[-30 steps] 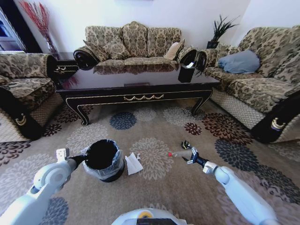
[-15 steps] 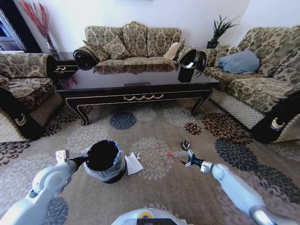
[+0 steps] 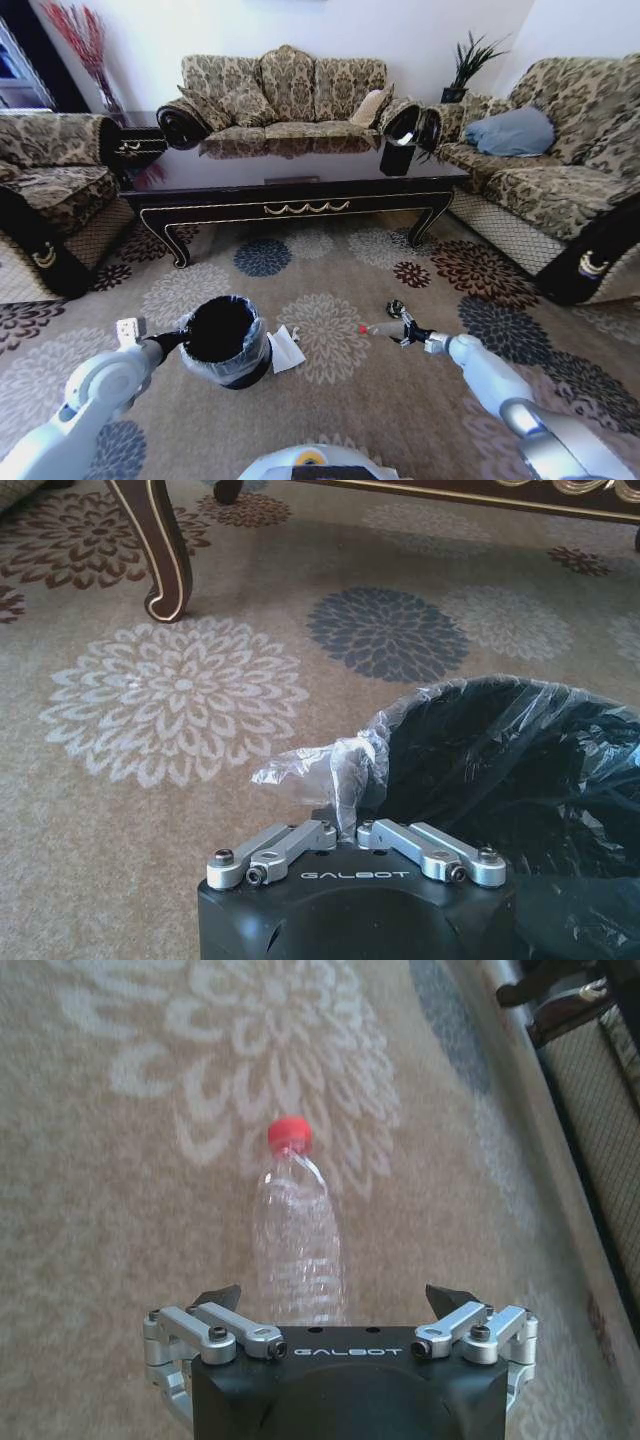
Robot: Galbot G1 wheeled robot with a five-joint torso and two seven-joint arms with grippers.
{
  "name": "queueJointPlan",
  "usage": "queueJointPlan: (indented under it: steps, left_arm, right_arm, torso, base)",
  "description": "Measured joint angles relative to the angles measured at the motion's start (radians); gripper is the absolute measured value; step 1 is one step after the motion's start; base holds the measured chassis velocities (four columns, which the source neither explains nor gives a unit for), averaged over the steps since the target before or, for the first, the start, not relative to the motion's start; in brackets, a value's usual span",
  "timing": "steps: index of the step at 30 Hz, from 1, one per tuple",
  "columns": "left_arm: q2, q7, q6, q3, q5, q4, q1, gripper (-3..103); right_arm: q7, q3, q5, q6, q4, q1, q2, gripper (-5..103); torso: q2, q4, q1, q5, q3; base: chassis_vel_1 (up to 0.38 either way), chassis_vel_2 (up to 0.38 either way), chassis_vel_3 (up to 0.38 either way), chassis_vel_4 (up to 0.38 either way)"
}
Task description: Move to the front of the table and pick up the trash from the floor, then place it into the trash bin.
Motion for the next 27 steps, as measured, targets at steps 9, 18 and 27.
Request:
queueJointPlan:
  steps: [9, 18, 27]
  left_arm:
    - [0.001, -0.003, 0.0, 0.009, -0.006, 0.007, -0.011, 4]
    - [0.002, -0.005, 0.0, -0.002, -0.026, 0.001, -0.025, 4]
    - [0.007, -0.01, 0.0, 0.0, -0.036, 0.01, -0.04, 4]
  right_arm:
    - [0.04, 0.013, -0.077, -0.002, -0.073, 0.039, 0.049, 100]
    - [0.094, 0.041, -0.173, -0.005, -0.105, 0.067, 0.105, 90]
    - [0.077, 0.049, -0.177, -0.007, -0.114, 0.06, 0.087, 57]
  torso:
    - [0.0, 0.0, 0.0, 0.0002, 0.0]
    - [0.0, 0.0004, 0.0, 0.0003, 0.0]
    - [0.0, 0.0, 0.0, 0.0002, 0.0]
  base:
    - [0.0, 0.0, 0.0, 0.0]
    - [0.0, 0.0, 0.0, 0.0]
    - [0.0, 0.0, 0.0, 0.0]
